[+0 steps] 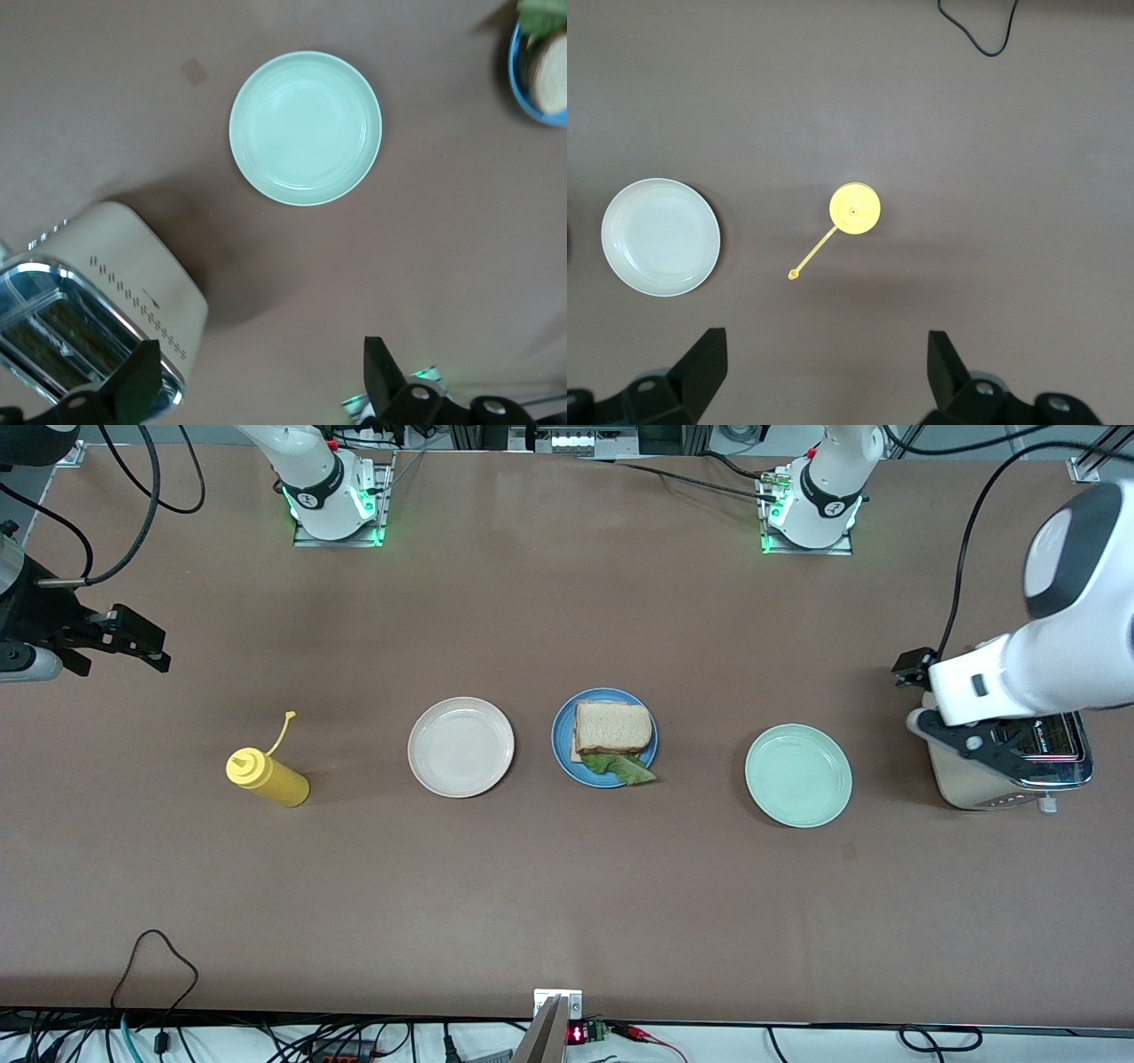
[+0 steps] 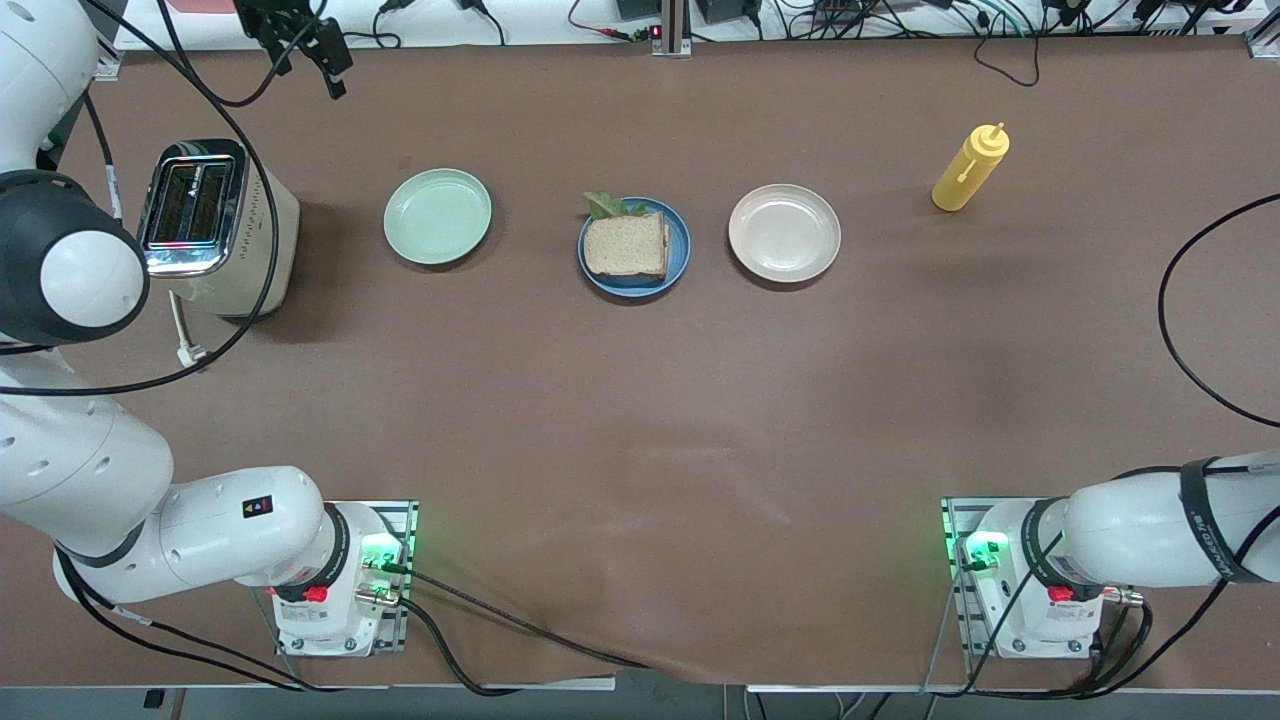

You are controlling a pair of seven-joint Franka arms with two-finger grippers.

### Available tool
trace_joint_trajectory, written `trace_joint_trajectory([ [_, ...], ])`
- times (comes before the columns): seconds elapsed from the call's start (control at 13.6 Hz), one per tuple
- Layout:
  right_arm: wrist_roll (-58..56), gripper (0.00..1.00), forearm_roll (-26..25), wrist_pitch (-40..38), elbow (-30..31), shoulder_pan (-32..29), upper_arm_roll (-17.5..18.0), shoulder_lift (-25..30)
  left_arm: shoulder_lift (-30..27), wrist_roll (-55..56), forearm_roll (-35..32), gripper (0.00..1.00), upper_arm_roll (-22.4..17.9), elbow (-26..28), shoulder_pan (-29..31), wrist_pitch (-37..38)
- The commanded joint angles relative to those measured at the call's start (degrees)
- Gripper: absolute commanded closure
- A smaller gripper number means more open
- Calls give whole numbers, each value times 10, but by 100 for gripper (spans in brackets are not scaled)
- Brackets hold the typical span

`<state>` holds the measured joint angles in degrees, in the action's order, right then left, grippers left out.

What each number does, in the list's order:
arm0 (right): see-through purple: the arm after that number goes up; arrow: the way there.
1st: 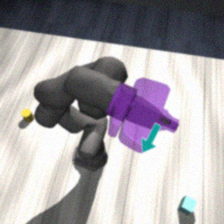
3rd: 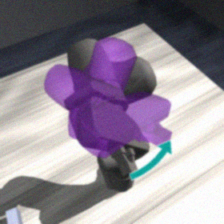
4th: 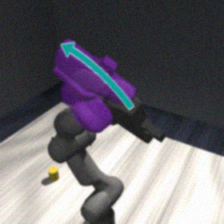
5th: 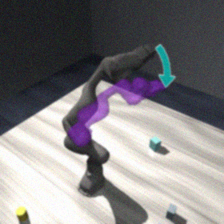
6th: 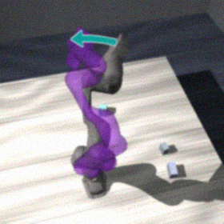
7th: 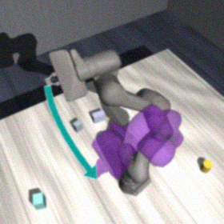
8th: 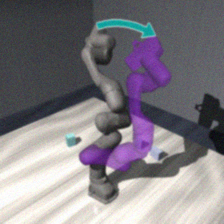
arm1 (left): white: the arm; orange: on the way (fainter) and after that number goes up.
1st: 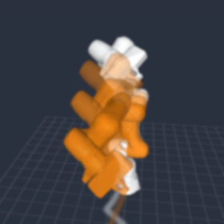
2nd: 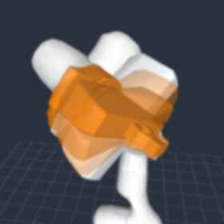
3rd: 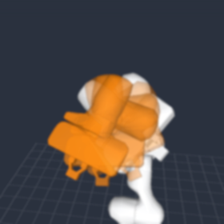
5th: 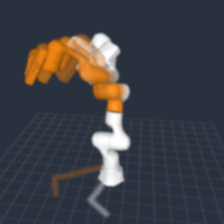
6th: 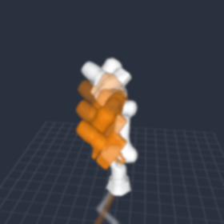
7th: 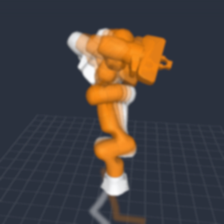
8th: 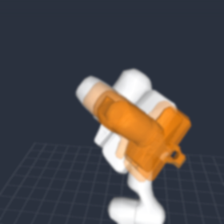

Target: Make sandwich in blue plate with both arms

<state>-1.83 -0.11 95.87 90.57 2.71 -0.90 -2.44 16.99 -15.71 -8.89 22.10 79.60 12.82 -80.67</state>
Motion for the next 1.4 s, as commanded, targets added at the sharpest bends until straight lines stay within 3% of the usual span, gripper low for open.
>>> trace_joint_trajectory([
  [0.0,6,0,10,-9,-13,-3,1,-4,-49,73,52,0,-105,30,-65,-24],
  [0.15,6,0,10,-7,-13,-3,1,-4,-81,127,87,0,-162,57,-102,-40],
  [0.29,5,0,10,-8,-12,-4,0,-4,-112,125,84,0,-195,93,-127,-108],
  [0.44,5,0,10,-7,-11,-6,0,-4,-147,129,87,0,-199,144,-127,-163],
  [0.59,5,0,10,-5,-11,-6,0,-5,-164,124,86,0,-205,158,-127,-163],
  [0.81,5,0,10,-5,-11,-6,0,-6,-215,124,86,0,-204,221,-140,-166],
  [1.32,4,0,10,-5,-10,-6,0,-6,-204,122,86,0,-201,204,-137,-153],
])
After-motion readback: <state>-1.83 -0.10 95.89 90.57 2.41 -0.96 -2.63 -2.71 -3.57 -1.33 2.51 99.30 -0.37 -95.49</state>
